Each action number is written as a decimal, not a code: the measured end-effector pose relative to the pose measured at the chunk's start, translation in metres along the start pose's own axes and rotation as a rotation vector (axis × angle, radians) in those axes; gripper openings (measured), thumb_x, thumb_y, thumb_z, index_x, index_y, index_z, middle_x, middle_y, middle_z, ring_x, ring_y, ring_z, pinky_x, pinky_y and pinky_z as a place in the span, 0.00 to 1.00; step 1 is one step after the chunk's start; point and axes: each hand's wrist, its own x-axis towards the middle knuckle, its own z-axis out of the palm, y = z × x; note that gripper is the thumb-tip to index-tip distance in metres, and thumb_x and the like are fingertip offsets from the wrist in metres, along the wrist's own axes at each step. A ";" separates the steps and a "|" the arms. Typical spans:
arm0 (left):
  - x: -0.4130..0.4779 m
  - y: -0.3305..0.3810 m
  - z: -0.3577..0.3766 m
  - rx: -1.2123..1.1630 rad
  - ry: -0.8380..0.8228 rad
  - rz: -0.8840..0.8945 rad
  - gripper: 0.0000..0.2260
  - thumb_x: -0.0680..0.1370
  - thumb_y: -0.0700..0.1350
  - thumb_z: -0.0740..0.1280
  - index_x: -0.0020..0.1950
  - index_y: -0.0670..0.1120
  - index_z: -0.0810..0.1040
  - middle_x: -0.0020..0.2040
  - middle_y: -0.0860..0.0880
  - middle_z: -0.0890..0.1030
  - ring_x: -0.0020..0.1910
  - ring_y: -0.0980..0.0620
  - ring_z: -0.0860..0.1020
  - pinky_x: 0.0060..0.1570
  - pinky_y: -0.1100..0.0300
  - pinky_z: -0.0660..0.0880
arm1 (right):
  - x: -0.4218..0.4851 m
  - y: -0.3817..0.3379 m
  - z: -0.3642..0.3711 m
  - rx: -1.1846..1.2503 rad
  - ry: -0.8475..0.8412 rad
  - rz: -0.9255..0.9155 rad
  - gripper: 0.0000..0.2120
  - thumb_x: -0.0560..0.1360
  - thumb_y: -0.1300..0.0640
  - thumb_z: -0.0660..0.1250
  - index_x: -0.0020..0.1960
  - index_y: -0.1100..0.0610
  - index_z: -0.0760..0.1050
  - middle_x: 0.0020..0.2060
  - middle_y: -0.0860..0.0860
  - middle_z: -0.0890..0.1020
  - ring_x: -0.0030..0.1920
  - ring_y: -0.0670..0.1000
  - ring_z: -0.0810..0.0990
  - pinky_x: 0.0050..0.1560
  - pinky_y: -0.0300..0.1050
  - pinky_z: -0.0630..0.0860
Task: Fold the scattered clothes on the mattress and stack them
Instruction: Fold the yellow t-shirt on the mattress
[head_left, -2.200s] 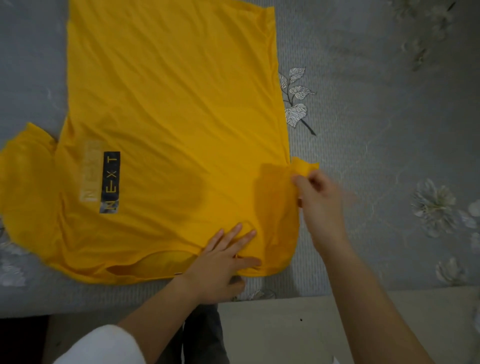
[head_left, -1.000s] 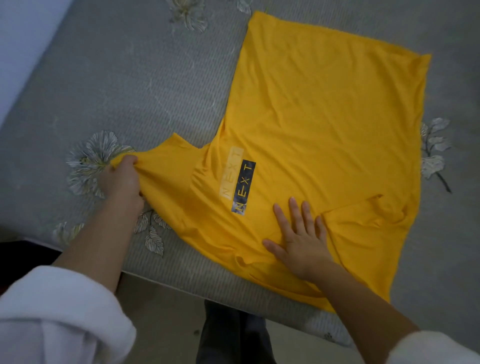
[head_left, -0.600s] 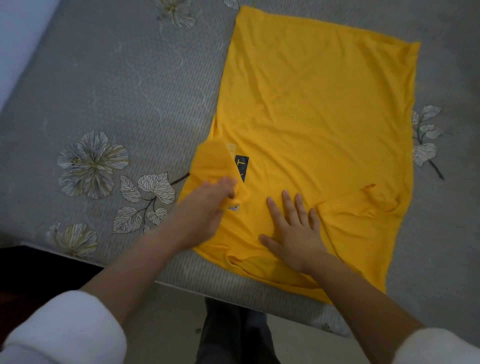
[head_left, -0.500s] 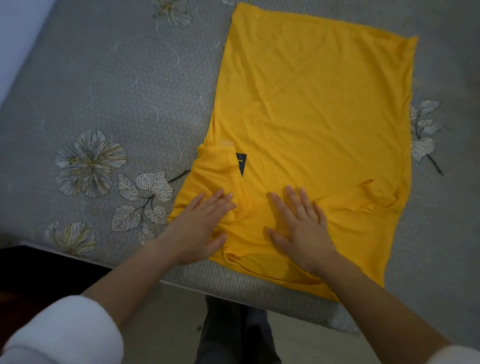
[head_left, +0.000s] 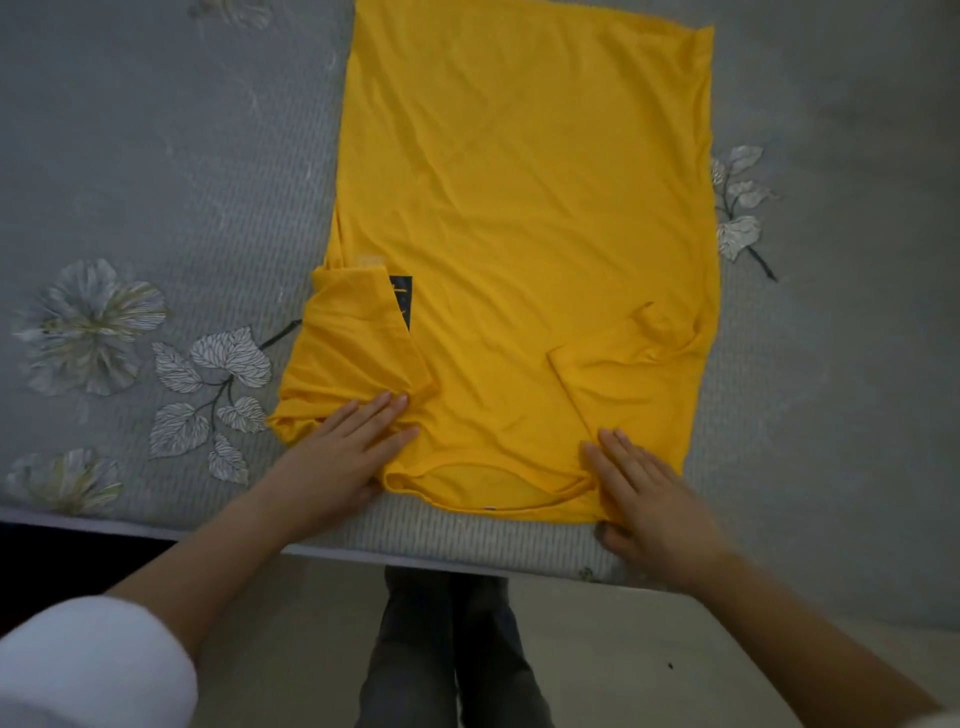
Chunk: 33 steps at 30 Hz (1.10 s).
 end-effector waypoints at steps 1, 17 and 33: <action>0.004 0.000 -0.001 -0.008 0.017 0.002 0.26 0.72 0.53 0.56 0.67 0.47 0.73 0.70 0.42 0.70 0.72 0.45 0.65 0.70 0.50 0.58 | 0.004 0.001 0.000 -0.009 0.026 0.004 0.42 0.61 0.50 0.78 0.71 0.60 0.66 0.67 0.59 0.73 0.66 0.58 0.74 0.60 0.51 0.75; 0.026 0.037 -0.051 -0.774 -0.758 -0.461 0.12 0.75 0.58 0.62 0.38 0.51 0.69 0.42 0.53 0.70 0.39 0.57 0.69 0.40 0.61 0.65 | 0.008 0.025 -0.073 0.769 -0.726 0.351 0.13 0.65 0.60 0.63 0.26 0.52 0.62 0.22 0.44 0.62 0.23 0.43 0.59 0.28 0.41 0.57; 0.161 -0.113 -0.177 -0.606 -0.320 -0.563 0.10 0.67 0.44 0.63 0.43 0.39 0.75 0.46 0.35 0.75 0.46 0.39 0.75 0.44 0.51 0.70 | 0.196 0.101 -0.203 0.540 -0.063 0.533 0.16 0.76 0.61 0.64 0.63 0.57 0.76 0.46 0.56 0.79 0.44 0.54 0.78 0.42 0.44 0.73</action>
